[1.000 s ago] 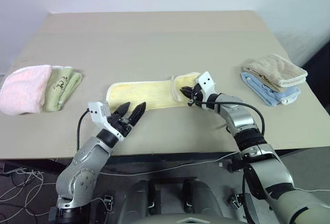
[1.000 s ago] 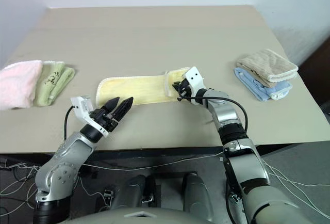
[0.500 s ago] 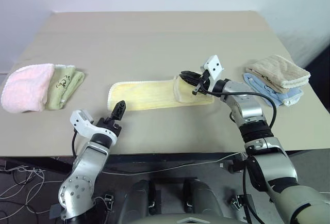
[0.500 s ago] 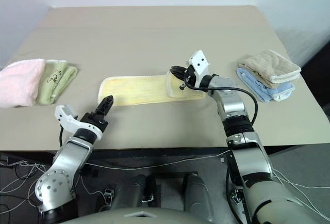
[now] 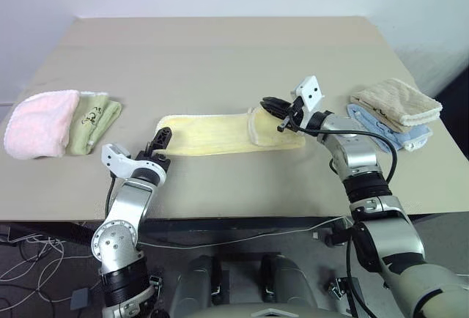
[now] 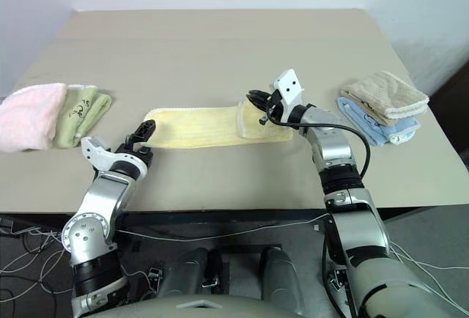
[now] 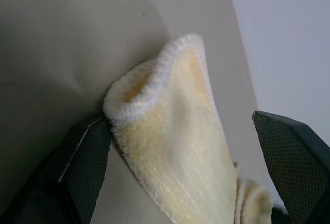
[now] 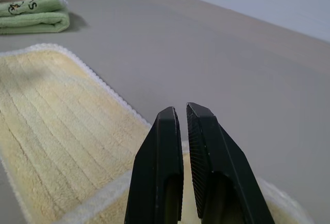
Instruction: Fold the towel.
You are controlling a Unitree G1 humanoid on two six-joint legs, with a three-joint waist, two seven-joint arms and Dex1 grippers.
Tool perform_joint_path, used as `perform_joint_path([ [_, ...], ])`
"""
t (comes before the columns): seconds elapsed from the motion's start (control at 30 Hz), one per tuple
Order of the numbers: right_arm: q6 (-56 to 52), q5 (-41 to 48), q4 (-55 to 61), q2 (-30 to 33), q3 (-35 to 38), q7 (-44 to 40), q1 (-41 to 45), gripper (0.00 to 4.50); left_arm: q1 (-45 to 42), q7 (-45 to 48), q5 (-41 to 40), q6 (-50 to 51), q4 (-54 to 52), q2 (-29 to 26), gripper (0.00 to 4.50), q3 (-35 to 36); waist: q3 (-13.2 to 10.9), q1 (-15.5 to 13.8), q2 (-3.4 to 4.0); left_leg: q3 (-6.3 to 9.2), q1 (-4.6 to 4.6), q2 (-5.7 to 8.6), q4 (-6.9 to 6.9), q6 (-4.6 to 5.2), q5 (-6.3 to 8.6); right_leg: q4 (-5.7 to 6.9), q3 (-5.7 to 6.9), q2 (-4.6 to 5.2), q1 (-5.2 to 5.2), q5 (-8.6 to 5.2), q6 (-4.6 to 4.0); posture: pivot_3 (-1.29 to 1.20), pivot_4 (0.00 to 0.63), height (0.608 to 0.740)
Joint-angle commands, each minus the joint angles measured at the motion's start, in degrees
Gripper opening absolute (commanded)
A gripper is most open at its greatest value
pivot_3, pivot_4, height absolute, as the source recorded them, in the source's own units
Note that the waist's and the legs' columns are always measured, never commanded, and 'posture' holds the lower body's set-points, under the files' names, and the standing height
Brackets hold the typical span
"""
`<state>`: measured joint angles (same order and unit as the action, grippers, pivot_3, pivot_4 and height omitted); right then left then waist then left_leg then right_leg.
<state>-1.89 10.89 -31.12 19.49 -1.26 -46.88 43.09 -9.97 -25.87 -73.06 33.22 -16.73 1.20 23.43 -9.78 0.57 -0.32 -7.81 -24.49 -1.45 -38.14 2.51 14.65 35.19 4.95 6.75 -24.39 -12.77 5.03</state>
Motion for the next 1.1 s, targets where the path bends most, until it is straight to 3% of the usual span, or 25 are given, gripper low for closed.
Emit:
perform_joint_path([
  [0.03,0.28,0.79,3.96,0.49,1.31,0.51,-0.2,0.33,-0.59,0.5,0.5,-0.52,2.27,-0.42,3.85,-0.29,0.0,0.02,0.0,0.0,0.0,0.0,0.0,0.0,0.0,0.0,0.0,0.0,0.0,0.0,0.0,0.0,0.15,0.74],
  [0.4,-1.21,0.84,7.42,0.01,0.83,1.65,-2.16,0.33,-2.17,1.5,0.74,-1.46,4.47,-1.14,0.03,0.0,-0.01,0.1,-0.01,0.0,-0.03,0.0,0.0,-0.02,0.0,-0.04,0.0,-0.01,-0.02,0.0,0.01,0.0,0.15,0.74],
  [0.63,-1.89,0.88,8.55,0.1,0.77,1.66,-2.91,0.33,-3.02,2.77,0.41,-3.66,4.05,-1.89,0.03,1.87,-0.02,0.14,-0.03,0.0,-0.03,-0.01,0.0,-0.02,0.01,-0.03,0.0,-0.01,-0.03,0.0,0.01,0.0,0.15,0.74],
  [0.93,-2.63,0.85,9.48,0.8,1.28,1.98,-3.07,0.33,-6.85,10.78,-1.58,-3.59,4.28,-14.78,0.03,7.87,-0.06,0.35,-0.06,-0.02,-0.07,-0.04,0.03,-0.04,0.0,-0.05,0.0,-0.03,-0.08,0.0,0.01,0.0,0.15,0.74],
  [1.1,-2.54,0.84,9.57,1.09,1.46,2.47,-3.22,0.33,-9.39,16.82,0.26,-1.2,5.08,-19.74,0.03,5.36,-0.09,0.12,-0.1,-0.03,-0.08,0.0,0.03,-0.16,0.06,-0.06,0.01,-0.02,-0.08,0.01,0.01,0.0,0.15,0.74],
])
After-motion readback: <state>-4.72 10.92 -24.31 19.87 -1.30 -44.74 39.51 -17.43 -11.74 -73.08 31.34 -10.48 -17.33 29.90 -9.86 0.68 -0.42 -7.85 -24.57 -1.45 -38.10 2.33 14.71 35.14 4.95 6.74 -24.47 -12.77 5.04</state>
